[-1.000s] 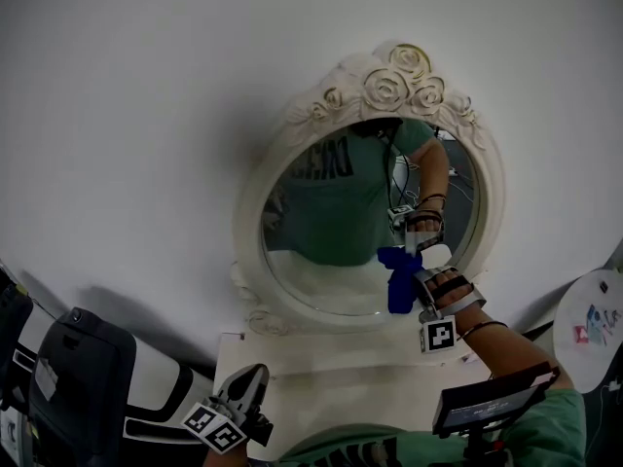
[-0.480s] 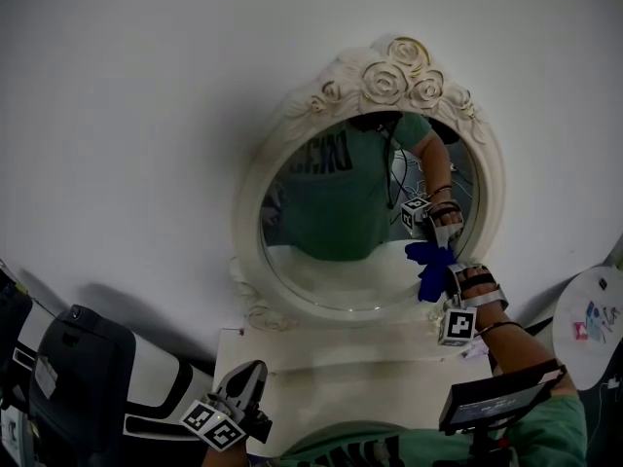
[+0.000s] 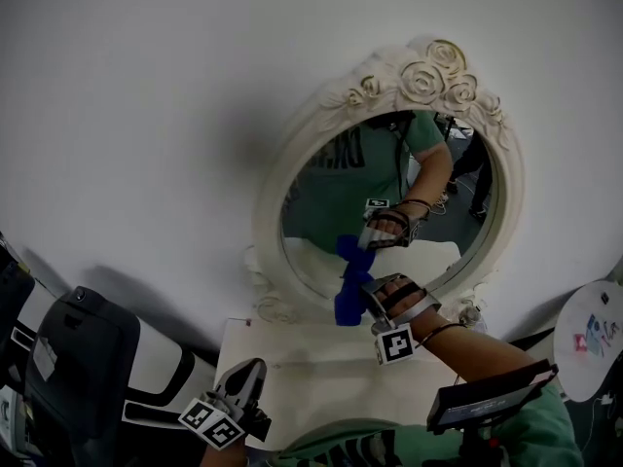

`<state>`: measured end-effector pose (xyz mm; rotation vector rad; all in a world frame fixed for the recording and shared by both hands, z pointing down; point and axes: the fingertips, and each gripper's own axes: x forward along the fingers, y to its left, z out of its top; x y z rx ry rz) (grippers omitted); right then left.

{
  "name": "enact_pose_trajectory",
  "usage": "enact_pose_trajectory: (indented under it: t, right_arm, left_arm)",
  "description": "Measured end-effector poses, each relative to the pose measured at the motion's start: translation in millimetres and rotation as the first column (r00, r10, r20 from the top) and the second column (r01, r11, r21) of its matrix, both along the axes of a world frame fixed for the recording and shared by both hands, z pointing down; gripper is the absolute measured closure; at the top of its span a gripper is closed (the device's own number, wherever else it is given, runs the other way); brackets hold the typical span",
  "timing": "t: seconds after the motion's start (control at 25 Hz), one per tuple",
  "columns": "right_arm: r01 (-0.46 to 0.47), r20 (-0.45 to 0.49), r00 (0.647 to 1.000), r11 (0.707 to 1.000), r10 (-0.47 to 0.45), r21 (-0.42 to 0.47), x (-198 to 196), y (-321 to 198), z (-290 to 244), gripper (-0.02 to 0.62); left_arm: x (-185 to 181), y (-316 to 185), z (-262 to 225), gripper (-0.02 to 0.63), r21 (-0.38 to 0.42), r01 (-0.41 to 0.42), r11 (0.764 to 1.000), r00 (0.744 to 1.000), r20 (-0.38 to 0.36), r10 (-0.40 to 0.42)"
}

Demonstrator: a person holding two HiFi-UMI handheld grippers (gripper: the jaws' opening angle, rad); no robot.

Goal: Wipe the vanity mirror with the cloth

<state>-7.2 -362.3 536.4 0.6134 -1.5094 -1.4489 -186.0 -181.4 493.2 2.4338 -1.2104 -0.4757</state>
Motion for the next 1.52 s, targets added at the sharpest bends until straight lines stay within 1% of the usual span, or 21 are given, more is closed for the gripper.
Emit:
enact_pose_trajectory:
  t: [0.08,0.16,0.28,0.36,0.44,0.56,0.64,0.72,0.84,0.92,0.96,1.04,1.08,1.12,1.2,1.24,1.32,1.36,1.44,1.52]
  right_arm:
    - [0.065,-0.005,0.998,0.998,-0.065,-0.008,-44.4,2.6,11.6,0.492]
    - [0.110,-0.017,0.994,0.994,-0.111,-0.021,-79.4,2.1,23.9,0.492]
    - [0.133,-0.024,0.991,0.991,-0.134,-0.028,-111.4,-7.0,39.3,0.492]
    - [0.119,-0.006,0.993,0.992,-0.119,-0.050,-120.5,-15.3,49.6,0.492]
    - [0.102,0.012,0.995,0.992,-0.101,-0.072,-120.6,-20.9,57.3,0.492]
    - [0.095,0.014,0.995,0.994,-0.094,-0.062,-117.0,-23.3,59.8,0.492]
    - [0.090,0.032,0.996,0.993,-0.088,-0.070,-113.1,-22.4,61.4,0.492]
    - [0.075,0.035,0.997,0.993,-0.072,-0.087,-99.8,-21.4,66.4,0.492]
    - [0.033,0.023,0.999,0.994,-0.031,-0.109,-62.6,-20.9,74.6,0.492]
    - [-0.011,0.010,1.000,0.990,0.012,-0.140,-28.8,-19.3,81.5,0.492]
    - [-0.043,-0.015,0.999,0.989,0.041,-0.141,-8.4,-19.9,84.6,0.492]
    - [-0.121,-0.102,0.989,0.986,0.110,-0.111,36.8,-23.7,91.1,0.492]
    - [-0.151,-0.117,0.983,0.983,0.139,-0.106,55.8,-24.4,92.6,0.492]
    - [-0.174,-0.105,0.981,0.978,0.162,-0.113,71.4,-24.0,92.4,0.492]
    - [-0.227,-0.095,0.972,0.966,0.217,-0.121,102.9,-24.3,92.7,0.492]
    - [-0.264,-0.115,0.961,0.958,0.252,-0.114,121.3,-25.3,94.1,0.492]
    - [-0.355,-0.184,0.925,0.928,0.332,-0.115,161.1,-25.0,101.0,0.493]
    - [-0.393,-0.201,0.909,0.911,0.365,-0.125,177.1,-24.0,103.3,0.494]
    - [-0.434,-0.178,0.896,0.887,0.407,-0.155,192.2,-22.8,101.6,0.502]
    - [-0.457,-0.167,0.886,0.874,0.432,-0.167,193.9,-23.2,99.1,0.503]
  left_arm:
    - [-8.2,3.7,-0.3,0.600,0.000,0.018,1.000,1.000,-0.003,-0.018]
    - [-17.5,8.0,0.9,0.600,-0.002,0.043,0.999,0.999,-0.008,-0.043]
    - [-29.9,14.1,6.0,0.600,-0.013,0.078,0.997,0.997,-0.011,-0.078]
    - [-35.7,16.7,9.9,0.600,-0.020,0.093,0.995,0.996,-0.011,-0.093]
    - [-38.1,17.1,12.8,0.600,-0.026,0.100,0.995,0.995,-0.012,-0.100]
    - [-34.7,12.9,13.6,0.600,-0.030,0.087,0.996,0.996,-0.014,-0.088]
    - [-29.0,9.4,11.9,0.600,-0.027,0.070,0.997,0.997,-0.013,-0.071]
    - [-22.4,6.2,9.6,0.600,-0.022,0.053,0.998,0.999,-0.011,-0.053]
    - [-13.3,2.0,8.0,0.600,-0.021,0.032,0.999,0.999,-0.005,-0.032]
    - [-7.6,-0.5,8.1,0.600,-0.023,0.018,1.000,1.000,-0.002,-0.018]
    - [-4.9,-1.8,8.2,0.600,-0.024,0.011,1.000,1.000,-0.001,-0.011]
    - [0.4,-4.8,7.7,0.600,-0.025,-0.003,1.000,1.000,0.001,0.004]
    - [3.2,-6.3,7.0,0.600,-0.024,-0.011,1.000,1.000,0.002,0.011]
    - [6.1,-7.8,6.2,0.600,-0.022,-0.020,1.000,1.000,0.004,0.020]
    - [12.5,-10.6,4.9,0.600,-0.018,-0.036,0.999,0.999,0.006,0.036]
    - [15.6,-11.7,4.3,0.600,-0.016,-0.044,0.999,0.999,0.006,0.044]
    - [21.1,-12.9,3.3,0.600,-0.014,-0.057,0.998,0.998,0.006,0.057]
    - [22.8,-13.1,2.9,0.600,-0.014,-0.061,0.998,0.998,0.007,0.061]
    - [24.2,-13.3,2.6,0.600,-0.015,-0.065,0.998,0.998,0.008,0.065]
    - [24.7,-13.2,1.8,0.600,-0.014,-0.067,0.998,0.998,0.009,0.067]
